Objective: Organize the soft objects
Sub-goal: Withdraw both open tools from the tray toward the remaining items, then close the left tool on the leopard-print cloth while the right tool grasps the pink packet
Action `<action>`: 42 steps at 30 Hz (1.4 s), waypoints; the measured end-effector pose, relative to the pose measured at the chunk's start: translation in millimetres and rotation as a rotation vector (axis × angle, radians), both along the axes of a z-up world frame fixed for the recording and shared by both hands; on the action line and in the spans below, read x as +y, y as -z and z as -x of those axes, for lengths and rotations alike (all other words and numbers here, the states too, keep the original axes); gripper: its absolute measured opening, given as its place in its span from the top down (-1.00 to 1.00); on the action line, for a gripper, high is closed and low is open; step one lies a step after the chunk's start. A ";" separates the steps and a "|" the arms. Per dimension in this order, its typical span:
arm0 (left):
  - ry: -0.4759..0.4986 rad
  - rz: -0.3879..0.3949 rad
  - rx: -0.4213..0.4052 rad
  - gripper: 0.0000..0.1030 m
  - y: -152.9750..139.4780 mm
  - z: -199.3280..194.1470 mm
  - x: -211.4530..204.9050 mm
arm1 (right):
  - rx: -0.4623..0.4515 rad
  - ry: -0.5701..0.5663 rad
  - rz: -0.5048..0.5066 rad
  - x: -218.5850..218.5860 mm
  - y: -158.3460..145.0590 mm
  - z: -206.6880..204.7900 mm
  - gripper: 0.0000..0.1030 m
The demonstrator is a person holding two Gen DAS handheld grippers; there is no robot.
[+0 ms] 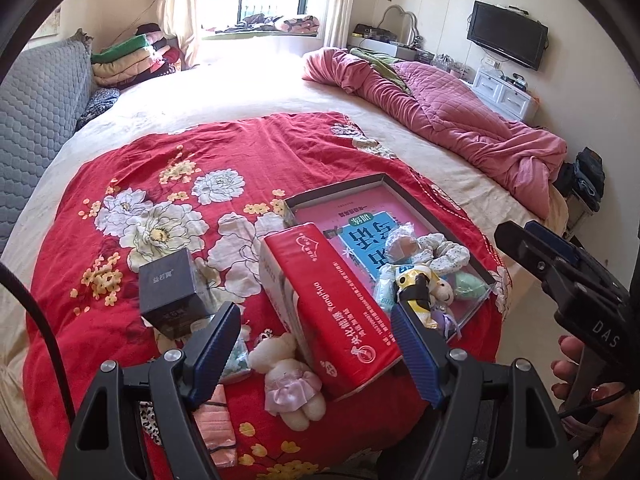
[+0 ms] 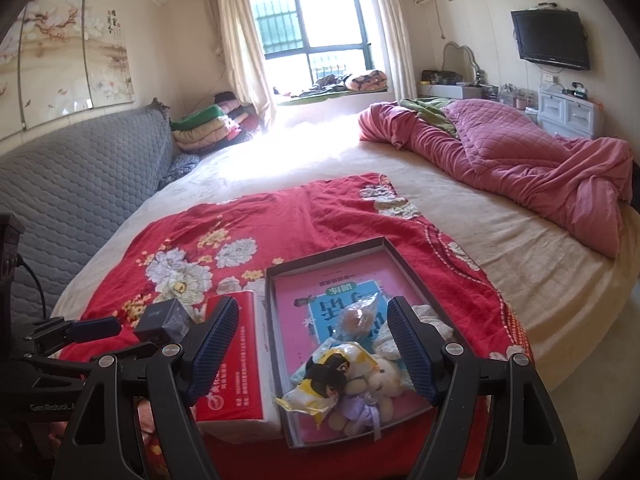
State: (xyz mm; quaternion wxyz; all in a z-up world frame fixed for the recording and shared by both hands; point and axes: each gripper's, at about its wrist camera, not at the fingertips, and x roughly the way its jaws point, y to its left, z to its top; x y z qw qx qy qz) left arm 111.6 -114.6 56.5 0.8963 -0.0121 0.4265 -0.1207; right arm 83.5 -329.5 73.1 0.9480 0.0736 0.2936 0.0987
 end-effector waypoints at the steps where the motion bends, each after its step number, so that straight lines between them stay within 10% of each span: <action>1: -0.010 -0.004 0.001 -0.49 0.1 1.3 7.1 | 0.002 -0.013 -0.003 5.1 -0.6 0.7 -0.51; 25: -0.306 -0.015 0.173 -0.49 88.4 16.4 173.7 | 0.173 -0.492 0.158 199.8 68.7 45.0 -0.51; 42: -0.242 0.013 0.295 -0.44 159.1 -9.7 180.0 | 0.334 -0.555 0.337 278.4 164.8 16.4 -0.48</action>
